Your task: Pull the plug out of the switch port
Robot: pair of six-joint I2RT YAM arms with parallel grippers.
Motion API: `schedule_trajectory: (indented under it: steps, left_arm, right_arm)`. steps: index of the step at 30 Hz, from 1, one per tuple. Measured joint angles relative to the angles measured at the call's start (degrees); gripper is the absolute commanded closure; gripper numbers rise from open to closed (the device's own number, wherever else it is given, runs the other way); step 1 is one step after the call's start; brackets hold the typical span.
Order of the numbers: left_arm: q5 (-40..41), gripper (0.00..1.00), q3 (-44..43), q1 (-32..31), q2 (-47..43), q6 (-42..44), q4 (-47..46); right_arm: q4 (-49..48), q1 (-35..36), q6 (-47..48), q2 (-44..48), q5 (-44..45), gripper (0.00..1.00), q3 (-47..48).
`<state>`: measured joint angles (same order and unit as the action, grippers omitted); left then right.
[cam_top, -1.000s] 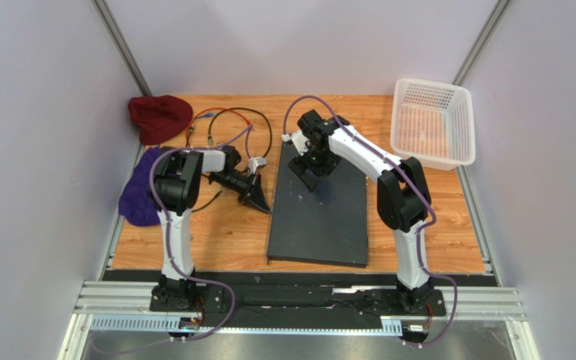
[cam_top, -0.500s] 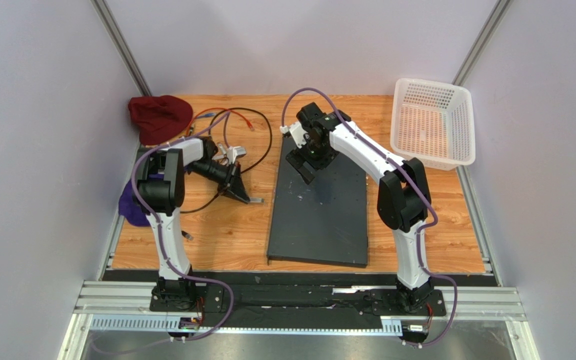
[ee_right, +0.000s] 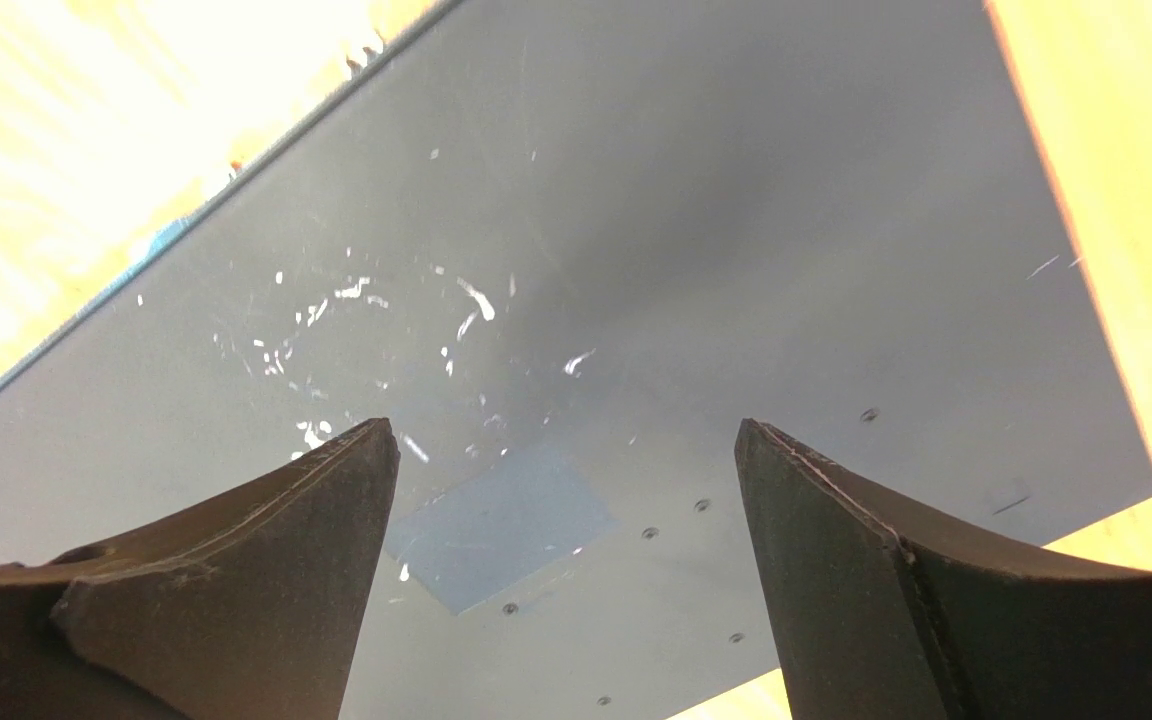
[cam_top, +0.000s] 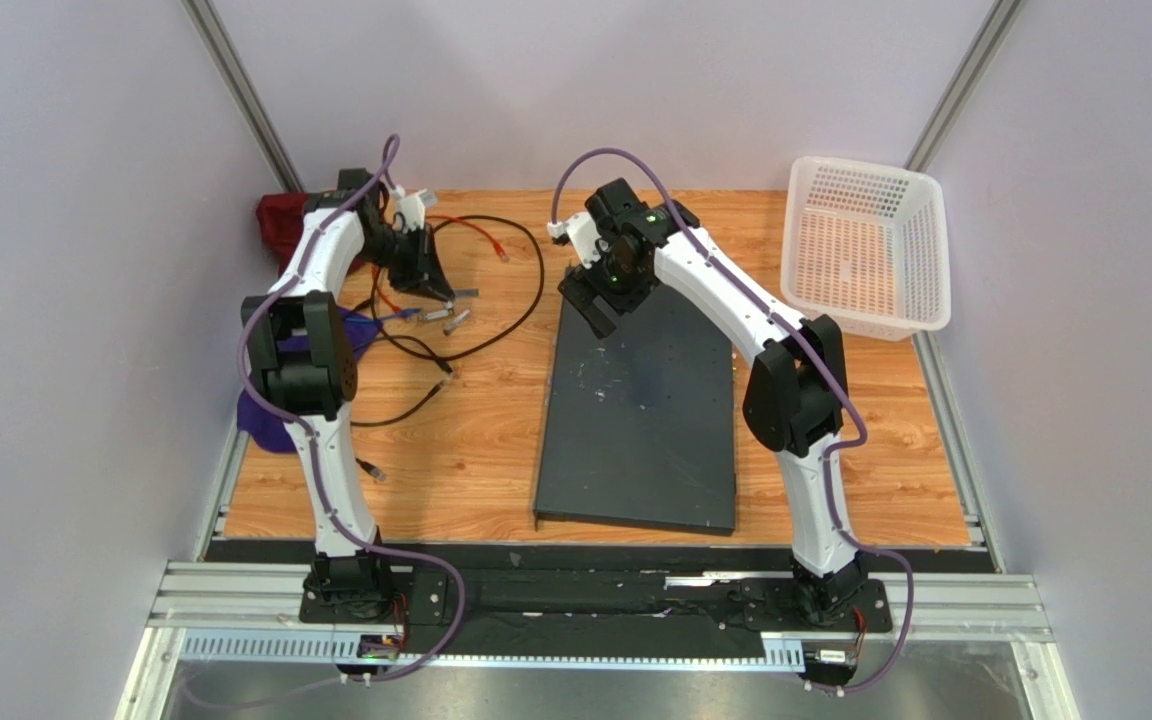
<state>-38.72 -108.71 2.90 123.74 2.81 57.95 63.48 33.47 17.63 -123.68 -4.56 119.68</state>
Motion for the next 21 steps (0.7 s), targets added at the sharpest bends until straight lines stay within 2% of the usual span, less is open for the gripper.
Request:
schedule_trajectory:
  steps: [1, 2, 3, 6, 10, 16, 21]
  left_arm:
    - [1.33, 0.47, -2.58, -0.02, 0.98, -0.20, 0.33]
    - [2.73, 0.15, -5.38, -0.11, 2.10, -0.48, 0.87]
    - [4.00, 0.06, -7.39, -0.20, 2.89, -0.28, 1.18]
    - [7.37, 0.06, -12.07, -0.24, 4.09, -0.81, 1.79]
    - [9.38, 0.06, -13.84, -0.37, 3.52, -1.20, 1.99]
    - [15.82, 0.05, -8.61, -2.03, -2.69, -1.68, 0.85]
    - [18.08, 0.02, -5.81, -5.88, -9.20, -1.66, 0.81]
  right_arm:
    - [-0.04, 0.00, 0.17, -0.33, 0.04, 0.12, 0.79]
    - [0.00, 0.00, 0.33, -0.63, 0.07, 0.12, 1.51]
    - [0.00, 0.00, 0.48, -0.83, 0.17, 0.12, 2.12]
    - [-0.07, 0.00, 1.14, -1.16, 0.63, 0.11, 3.34]
    - [-0.13, -0.02, 1.55, -1.18, 1.27, 0.10, 3.93]
    - [-0.66, -1.42, 0.85, -0.37, 2.62, 0.08, 2.84]
    - [-1.29, -7.48, -5.97, 3.28, 5.60, 0.09, -0.31]
